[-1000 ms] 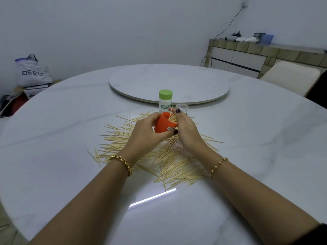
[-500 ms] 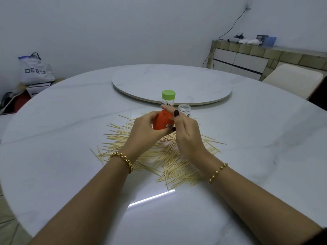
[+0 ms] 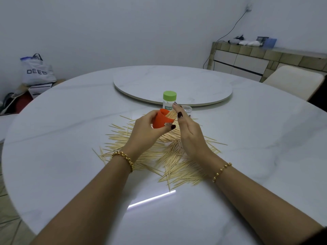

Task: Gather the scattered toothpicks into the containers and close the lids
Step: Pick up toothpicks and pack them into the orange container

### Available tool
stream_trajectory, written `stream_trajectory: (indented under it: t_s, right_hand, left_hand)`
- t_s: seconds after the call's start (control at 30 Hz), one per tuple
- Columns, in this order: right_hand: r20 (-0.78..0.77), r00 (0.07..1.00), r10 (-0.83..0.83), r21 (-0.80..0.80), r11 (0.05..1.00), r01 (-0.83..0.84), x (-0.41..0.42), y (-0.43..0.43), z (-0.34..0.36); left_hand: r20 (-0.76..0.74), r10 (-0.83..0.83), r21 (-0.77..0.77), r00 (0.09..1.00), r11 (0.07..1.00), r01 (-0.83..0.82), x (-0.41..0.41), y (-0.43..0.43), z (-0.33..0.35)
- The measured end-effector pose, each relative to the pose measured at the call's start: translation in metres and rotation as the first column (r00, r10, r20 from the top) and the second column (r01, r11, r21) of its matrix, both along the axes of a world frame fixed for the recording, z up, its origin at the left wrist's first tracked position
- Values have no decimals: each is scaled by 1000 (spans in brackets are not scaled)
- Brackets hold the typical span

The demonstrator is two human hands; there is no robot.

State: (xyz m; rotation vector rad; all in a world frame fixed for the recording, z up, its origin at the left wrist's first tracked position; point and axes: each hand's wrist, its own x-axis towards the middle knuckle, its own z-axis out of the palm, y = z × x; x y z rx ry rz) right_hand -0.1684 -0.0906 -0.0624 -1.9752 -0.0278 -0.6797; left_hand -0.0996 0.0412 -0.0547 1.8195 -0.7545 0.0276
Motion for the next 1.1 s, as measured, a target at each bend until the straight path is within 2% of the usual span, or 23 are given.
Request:
stream_trajectory:
  t_s: [0.2,0.47,0.77,1.0,1.1]
  right_hand:
    - [15,998,62,-138,989,-60,-1,11,4]
    - [-109,988,-110,-86,991,101,-3,-1,7]
    - [-26,993,-111,-37,993,110,0,3,3]
    - [-15,983,-181,23,983,182,-2,1,5]
    - [-17,984,-175,19,984,176,-3,2,4]
  left_hand:
    - [-7,-2,26,1000,1000,2,1,-1,-3]
    - [-57,-15,19,998,1000,16,-1,0,-1]
    - [-43,-18,33,999,999,20,2,0,-2]
    - [77,30,225,997,973,-46,8,9,0]
    - [114,86,220,990,969,-110,9,13,0]
